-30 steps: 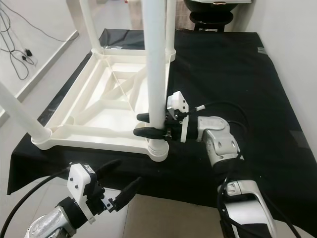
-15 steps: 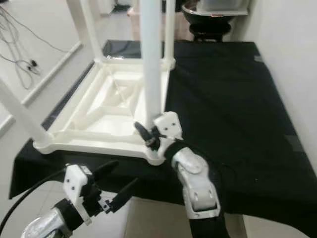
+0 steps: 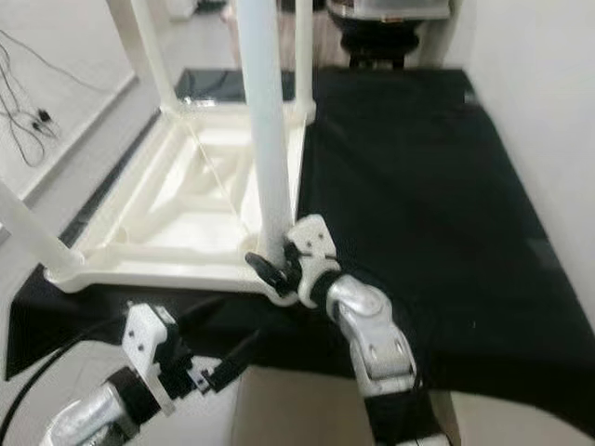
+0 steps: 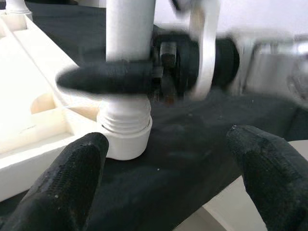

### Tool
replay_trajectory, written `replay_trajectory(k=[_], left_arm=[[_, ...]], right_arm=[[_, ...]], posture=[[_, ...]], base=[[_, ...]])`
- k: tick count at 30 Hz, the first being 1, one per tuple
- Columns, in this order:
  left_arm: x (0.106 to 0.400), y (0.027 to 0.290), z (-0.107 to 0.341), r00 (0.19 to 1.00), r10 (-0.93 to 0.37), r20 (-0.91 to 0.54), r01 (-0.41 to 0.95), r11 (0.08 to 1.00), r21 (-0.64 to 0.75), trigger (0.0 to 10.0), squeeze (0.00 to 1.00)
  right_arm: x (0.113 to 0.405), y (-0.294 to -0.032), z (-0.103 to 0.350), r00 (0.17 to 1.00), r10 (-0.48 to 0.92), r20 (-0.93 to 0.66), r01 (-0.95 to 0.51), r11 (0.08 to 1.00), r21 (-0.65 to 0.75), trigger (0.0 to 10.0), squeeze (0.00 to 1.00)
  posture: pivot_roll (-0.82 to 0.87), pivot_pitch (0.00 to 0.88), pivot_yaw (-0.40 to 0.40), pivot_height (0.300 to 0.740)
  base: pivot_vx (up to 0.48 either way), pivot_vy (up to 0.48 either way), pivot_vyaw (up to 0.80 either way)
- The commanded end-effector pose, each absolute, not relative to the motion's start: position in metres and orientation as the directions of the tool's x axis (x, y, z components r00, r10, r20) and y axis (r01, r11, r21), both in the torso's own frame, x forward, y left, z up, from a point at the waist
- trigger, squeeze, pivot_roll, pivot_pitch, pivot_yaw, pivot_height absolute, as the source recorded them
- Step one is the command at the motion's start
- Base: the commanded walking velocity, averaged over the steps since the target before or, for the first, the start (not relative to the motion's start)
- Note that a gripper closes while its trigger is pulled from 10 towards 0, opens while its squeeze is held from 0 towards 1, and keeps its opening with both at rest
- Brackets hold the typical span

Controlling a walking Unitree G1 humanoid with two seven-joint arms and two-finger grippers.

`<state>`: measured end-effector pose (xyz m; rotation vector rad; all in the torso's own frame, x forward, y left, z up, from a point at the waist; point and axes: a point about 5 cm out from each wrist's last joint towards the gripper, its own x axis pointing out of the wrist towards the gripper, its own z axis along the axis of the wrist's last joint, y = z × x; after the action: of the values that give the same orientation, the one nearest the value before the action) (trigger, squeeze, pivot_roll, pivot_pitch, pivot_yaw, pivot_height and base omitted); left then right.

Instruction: Building children table

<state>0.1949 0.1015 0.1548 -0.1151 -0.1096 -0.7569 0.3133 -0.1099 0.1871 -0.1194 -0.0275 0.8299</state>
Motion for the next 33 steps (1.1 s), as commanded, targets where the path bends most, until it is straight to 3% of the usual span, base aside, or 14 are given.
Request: replay_trajectory(k=[1, 4, 5, 6, 14, 15, 16, 17, 19, 20, 31, 32, 33], left_arm=[[0.193, 0.102, 0.152, 0.724, -0.678, 0.124, 0.689, 0.721, -0.076, 10.0, 0.00], [0.193, 0.102, 0.152, 0.724, -0.679, 0.124, 0.689, 0.721, -0.077, 10.0, 0.00], [0.192, 0.102, 0.151, 0.725, -0.678, 0.124, 0.688, 0.721, -0.077, 10.0, 0.00], [0.192, 0.102, 0.151, 0.726, -0.677, 0.123, 0.687, 0.722, -0.077, 10.0, 0.00], [0.188, 0.102, 0.151, 0.730, -0.673, 0.118, 0.683, 0.727, -0.077, 10.0, 0.00], [0.187, 0.102, 0.150, 0.731, -0.672, 0.115, 0.681, 0.728, -0.078, 10.0, 0.00], [0.187, 0.102, 0.150, 0.731, -0.672, 0.115, 0.681, 0.728, -0.078, 10.0, 0.00], [0.187, 0.102, 0.150, 0.732, -0.672, 0.113, 0.681, 0.729, -0.078, 10.0, 0.00], [0.187, 0.102, 0.150, 0.732, -0.672, 0.113, 0.681, 0.729, -0.078, 10.0, 0.00], [0.186, 0.102, 0.150, 0.732, -0.672, 0.112, 0.680, 0.729, -0.079, 10.0, 0.00], [0.187, 0.101, 0.149, 0.731, -0.673, 0.110, 0.682, 0.727, -0.083, 10.0, 0.00], [0.187, 0.102, 0.150, 0.731, -0.674, 0.111, 0.682, 0.726, -0.083, 10.0, 0.00], [0.187, 0.102, 0.150, 0.731, -0.674, 0.111, 0.682, 0.726, -0.083, 10.0, 0.00]], right_arm=[[0.315, -0.109, 0.199, 0.533, 0.846, 0.022, -0.837, 0.531, -0.132, 10.0, 1.00], [0.316, -0.109, 0.201, 0.488, 0.872, 0.019, -0.862, 0.485, -0.148, 10.0, 1.00], [0.319, -0.110, 0.204, 0.425, 0.905, 0.009, -0.893, 0.421, -0.161, 10.0, 0.76], [0.323, -0.110, 0.207, 0.373, 0.928, -0.004, -0.916, 0.367, -0.161, 10.0, 0.00], [0.337, -0.110, 0.216, 0.229, 0.973, -0.031, -0.966, 0.223, -0.130, 10.0, 0.00], [0.338, -0.110, 0.219, 0.176, 0.983, -0.045, -0.978, 0.170, -0.120, 8.9, 0.00], [0.338, -0.110, 0.219, 0.176, 0.983, -0.045, -0.978, 0.170, -0.120, 8.9, 0.00], [0.340, -0.110, 0.220, 0.139, 0.989, -0.055, -0.985, 0.133, -0.108, 7.8, 0.00], [0.340, -0.110, 0.220, 0.139, 0.989, -0.055, -0.985, 0.133, -0.108, 7.8, 0.00], [0.341, -0.110, 0.221, 0.117, 0.992, -0.056, -0.989, 0.112, -0.096, 0.0, 0.00], [0.346, -0.128, 0.216, 0.135, 0.990, -0.044, -0.988, 0.131, -0.084, 0.0, 0.00], [0.348, -0.132, 0.214, 0.195, 0.979, -0.050, -0.976, 0.189, -0.112, 0.0, 0.00], [0.348, -0.132, 0.214, 0.195, 0.979, -0.050, -0.976, 0.189, -0.112, 0.0, 0.00]], posture=[[0.03, 0.172, 0.051, 0.740], [0.03, 0.173, 0.050, 0.740], [0.04, 0.172, 0.049, 0.740], [0.04, 0.172, 0.048, 0.740], [0.06, 0.173, 0.044, 0.740], [0.07, 0.174, 0.044, 0.740], [0.07, 0.174, 0.044, 0.740], [0.07, 0.175, 0.044, 0.740], [0.07, 0.175, 0.044, 0.740], [0.07, 0.174, 0.044, 0.740], [0.06, 0.174, 0.047, 0.740], [0.05, 0.180, 0.054, 0.740], [0.05, 0.180, 0.054, 0.740]], base=[[0.000, 0.000, 0.00], [0.000, 0.000, 0.00], [0.000, 0.000, 0.00], [0.000, 0.000, 0.00], [0.000, 0.000, 0.00], [0.000, 0.000, 0.00], [0.000, 0.000, 0.00], [0.000, 0.000, 0.00], [0.000, 0.000, 0.00], [0.000, 0.000, 0.00], [0.000, 0.000, 0.00], [0.000, 0.000, 0.00], [0.000, 0.000, 0.00]])
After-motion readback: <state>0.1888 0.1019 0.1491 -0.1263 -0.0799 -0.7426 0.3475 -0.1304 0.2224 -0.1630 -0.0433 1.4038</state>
